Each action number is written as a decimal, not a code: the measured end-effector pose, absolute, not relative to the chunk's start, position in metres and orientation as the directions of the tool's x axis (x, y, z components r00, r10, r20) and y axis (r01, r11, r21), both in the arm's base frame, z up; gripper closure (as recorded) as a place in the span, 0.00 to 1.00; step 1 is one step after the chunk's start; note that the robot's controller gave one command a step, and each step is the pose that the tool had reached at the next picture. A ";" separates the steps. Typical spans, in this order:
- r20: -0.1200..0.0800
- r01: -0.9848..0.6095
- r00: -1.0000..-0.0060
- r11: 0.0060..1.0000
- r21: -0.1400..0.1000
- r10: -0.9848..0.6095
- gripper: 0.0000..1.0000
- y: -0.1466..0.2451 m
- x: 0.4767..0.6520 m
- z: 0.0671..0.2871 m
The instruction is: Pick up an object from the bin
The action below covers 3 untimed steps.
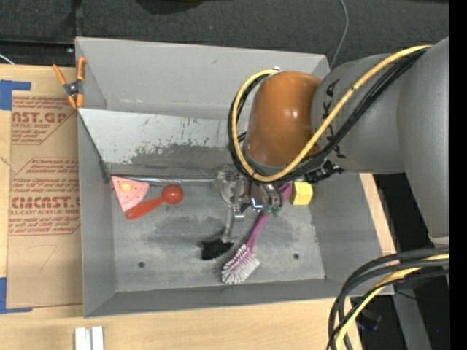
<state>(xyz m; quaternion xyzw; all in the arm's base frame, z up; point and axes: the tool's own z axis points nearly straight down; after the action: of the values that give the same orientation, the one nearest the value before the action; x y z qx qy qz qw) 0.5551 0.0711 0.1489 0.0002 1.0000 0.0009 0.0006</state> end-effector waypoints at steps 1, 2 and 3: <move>-0.001 0.000 -1.000 1.000 0.002 0.000 0.00 0.071 0.555 0.149; 0.003 -0.106 -0.994 0.994 0.002 -0.106 0.00 0.081 0.513 0.096; -0.007 0.024 -1.000 1.000 0.004 0.024 1.00 0.125 0.544 0.099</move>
Offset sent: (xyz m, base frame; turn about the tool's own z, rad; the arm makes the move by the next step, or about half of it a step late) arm -0.0400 0.0099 -0.0505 -0.1069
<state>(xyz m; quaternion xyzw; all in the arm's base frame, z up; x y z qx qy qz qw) 0.5436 0.1248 0.0995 0.0119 0.9999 0.0018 0.0037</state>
